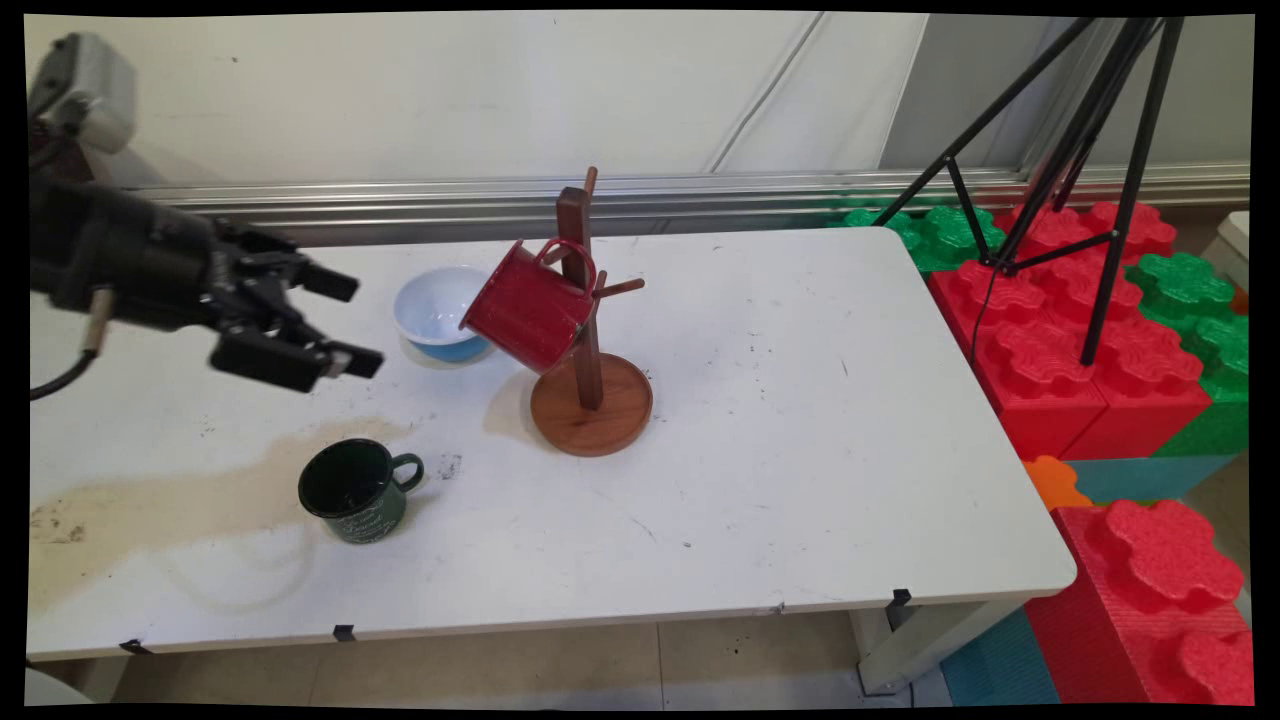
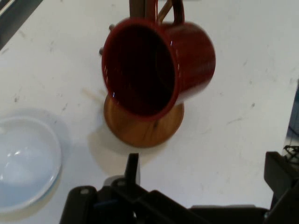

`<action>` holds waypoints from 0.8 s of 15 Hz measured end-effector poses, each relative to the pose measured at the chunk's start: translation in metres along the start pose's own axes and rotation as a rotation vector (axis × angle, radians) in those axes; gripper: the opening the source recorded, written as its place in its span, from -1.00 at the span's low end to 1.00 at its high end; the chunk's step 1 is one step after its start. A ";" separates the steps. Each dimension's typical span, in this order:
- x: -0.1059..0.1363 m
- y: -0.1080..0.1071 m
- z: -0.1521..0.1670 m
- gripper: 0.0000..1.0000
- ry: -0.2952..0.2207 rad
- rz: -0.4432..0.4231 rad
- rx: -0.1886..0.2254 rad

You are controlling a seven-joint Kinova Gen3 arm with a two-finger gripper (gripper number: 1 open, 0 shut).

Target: Pick up the red mug from the rack

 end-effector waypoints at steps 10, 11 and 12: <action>0.036 -0.015 0.068 1.00 0.044 0.012 -0.074; 0.038 -0.016 0.073 1.00 0.045 0.016 -0.079; 0.040 -0.017 0.076 1.00 0.045 0.018 -0.082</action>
